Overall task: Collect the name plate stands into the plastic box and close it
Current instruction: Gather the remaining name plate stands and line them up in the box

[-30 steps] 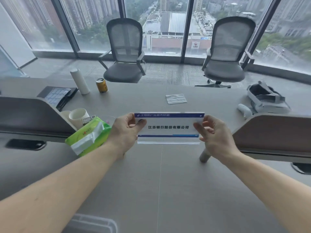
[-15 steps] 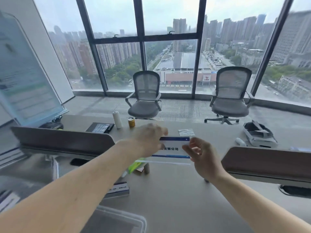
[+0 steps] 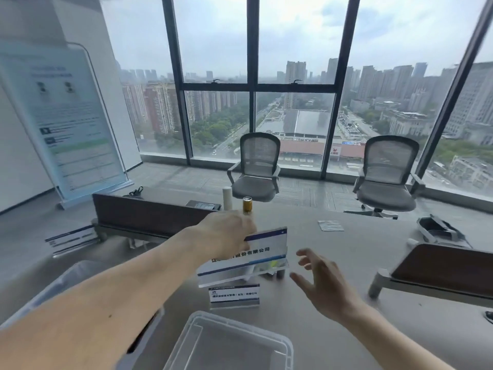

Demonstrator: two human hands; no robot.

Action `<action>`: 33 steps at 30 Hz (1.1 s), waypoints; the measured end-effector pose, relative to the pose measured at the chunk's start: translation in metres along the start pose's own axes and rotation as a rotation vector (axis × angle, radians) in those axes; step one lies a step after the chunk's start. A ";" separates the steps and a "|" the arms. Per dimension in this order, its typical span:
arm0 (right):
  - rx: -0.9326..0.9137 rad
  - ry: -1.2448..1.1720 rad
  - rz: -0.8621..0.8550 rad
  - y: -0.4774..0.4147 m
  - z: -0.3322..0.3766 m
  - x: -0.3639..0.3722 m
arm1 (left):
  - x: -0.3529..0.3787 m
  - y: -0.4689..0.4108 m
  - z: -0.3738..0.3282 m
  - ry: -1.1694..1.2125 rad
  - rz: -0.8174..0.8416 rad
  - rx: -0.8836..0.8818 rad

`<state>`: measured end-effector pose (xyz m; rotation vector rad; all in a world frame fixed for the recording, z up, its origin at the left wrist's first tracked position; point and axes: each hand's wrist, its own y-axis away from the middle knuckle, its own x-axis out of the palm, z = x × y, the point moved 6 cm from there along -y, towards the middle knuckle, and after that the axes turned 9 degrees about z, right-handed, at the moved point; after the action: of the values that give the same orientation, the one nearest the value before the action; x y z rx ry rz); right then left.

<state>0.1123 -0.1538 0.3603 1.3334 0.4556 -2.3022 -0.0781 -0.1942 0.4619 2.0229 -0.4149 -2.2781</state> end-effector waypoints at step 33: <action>-0.480 0.303 0.674 -0.186 0.335 0.437 | 0.343 0.099 0.485 0.494 0.169 -0.568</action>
<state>-0.4216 -0.2491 0.1511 1.3230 0.5129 -1.3500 -0.6127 -0.2917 0.2034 2.0295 0.0902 -1.4879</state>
